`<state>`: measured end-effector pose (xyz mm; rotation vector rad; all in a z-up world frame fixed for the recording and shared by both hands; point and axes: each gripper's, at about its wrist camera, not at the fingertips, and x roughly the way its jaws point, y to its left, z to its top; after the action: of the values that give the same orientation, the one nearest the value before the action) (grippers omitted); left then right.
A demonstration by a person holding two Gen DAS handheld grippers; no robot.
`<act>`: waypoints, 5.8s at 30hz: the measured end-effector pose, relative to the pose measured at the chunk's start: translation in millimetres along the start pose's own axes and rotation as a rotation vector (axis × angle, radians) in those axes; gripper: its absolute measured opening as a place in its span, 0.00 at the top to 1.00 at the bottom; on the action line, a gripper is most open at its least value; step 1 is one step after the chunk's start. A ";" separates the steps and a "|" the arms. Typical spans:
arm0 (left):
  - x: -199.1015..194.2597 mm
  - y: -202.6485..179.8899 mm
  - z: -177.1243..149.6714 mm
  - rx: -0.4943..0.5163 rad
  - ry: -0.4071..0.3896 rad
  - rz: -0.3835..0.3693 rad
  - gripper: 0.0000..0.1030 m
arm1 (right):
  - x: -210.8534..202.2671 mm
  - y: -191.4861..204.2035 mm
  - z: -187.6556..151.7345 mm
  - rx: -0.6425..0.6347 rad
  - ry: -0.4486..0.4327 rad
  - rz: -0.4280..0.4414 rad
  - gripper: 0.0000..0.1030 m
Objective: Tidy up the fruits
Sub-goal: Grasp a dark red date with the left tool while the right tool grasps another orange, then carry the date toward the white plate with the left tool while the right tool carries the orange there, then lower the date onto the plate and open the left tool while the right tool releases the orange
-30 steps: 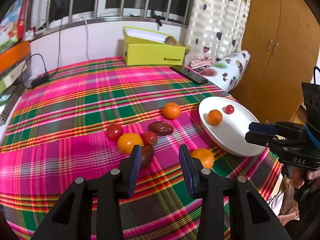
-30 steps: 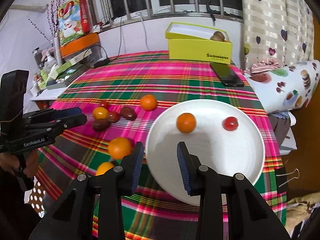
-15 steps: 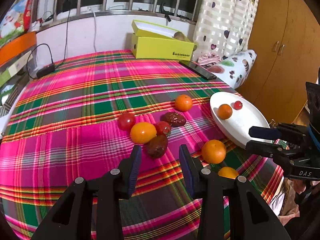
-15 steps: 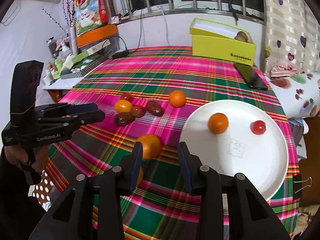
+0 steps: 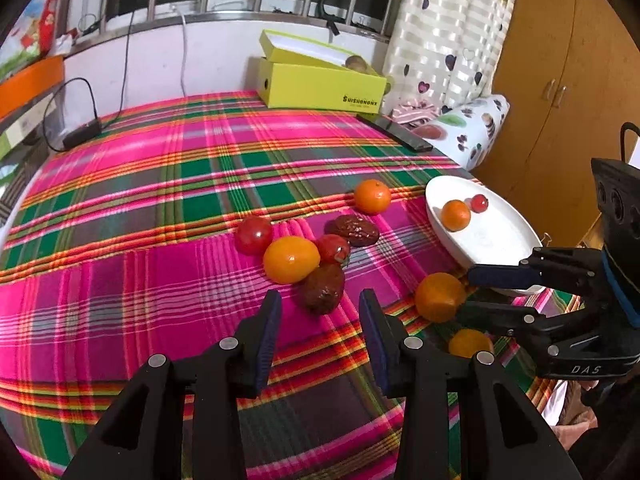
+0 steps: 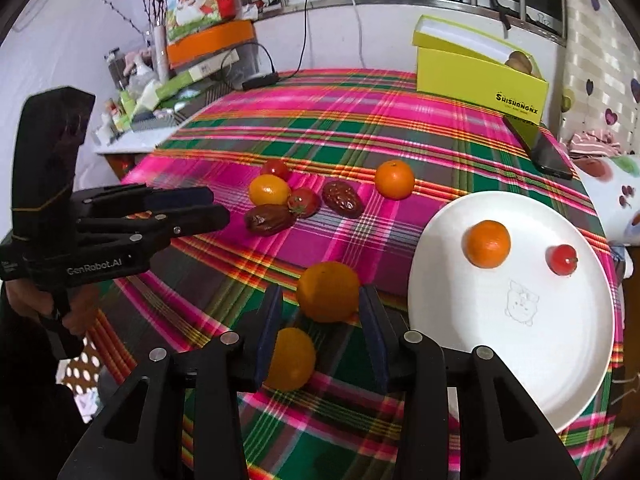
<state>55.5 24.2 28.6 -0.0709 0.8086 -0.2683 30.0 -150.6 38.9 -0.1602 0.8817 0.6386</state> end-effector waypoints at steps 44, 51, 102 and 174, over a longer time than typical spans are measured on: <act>42.9 -6.6 4.9 0.031 0.069 0.026 0.63 | 34.6 1.2 5.4 -0.073 0.079 -0.032 0.59; 38.6 -5.5 3.9 0.014 0.054 0.018 0.63 | 33.6 1.4 3.5 -0.068 0.069 -0.026 0.59; 39.9 -103.0 49.1 0.173 0.015 -0.126 0.63 | -57.5 -110.9 -20.2 0.210 -0.118 -0.200 0.60; 64.0 -136.1 35.0 0.247 0.056 -0.215 0.53 | -15.7 -156.3 0.8 0.235 -0.055 -0.139 0.59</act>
<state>94.4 -125.2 30.1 0.0832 0.8190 -0.5736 114.1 -283.1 32.0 0.0075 0.8773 0.4049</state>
